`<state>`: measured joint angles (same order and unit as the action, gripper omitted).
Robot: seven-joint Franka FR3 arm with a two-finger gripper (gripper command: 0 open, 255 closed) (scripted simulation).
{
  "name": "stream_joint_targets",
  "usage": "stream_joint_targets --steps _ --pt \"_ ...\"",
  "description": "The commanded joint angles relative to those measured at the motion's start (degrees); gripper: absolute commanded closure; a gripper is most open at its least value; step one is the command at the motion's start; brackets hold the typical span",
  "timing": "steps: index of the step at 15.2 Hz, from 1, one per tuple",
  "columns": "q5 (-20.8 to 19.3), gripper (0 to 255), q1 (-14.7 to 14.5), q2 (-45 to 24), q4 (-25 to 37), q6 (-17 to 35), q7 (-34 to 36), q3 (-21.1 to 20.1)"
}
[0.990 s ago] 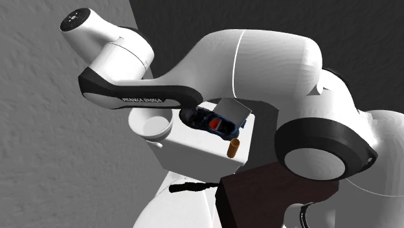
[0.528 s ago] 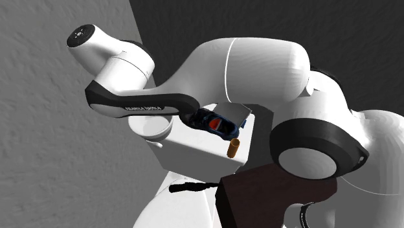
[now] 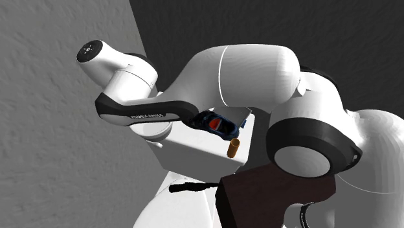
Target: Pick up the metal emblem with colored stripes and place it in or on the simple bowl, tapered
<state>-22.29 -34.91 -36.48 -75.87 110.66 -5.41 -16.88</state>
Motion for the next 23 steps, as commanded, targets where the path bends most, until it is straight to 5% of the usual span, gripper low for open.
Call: stream_joint_targets --steps 1,6,7,12,16,23 --pt "-0.04 255 -0.02 -0.22 -0.01 0.19 0.02 0.02" --pt "-0.04 255 -0.02 -0.23 -0.01 0.18 0.02 0.01" --pt "-0.04 0 -0.02 -0.25 0.02 0.17 0.01 0.01" --pt "-0.04 0 -0.02 -0.23 -0.01 0.18 0.02 0.01" --pt "0.79 0 -0.96 1.4 4.52 -5.89 -0.77 -0.56" --pt "0.79 0 -0.96 1.4 4.52 -5.89 -0.77 -0.56"
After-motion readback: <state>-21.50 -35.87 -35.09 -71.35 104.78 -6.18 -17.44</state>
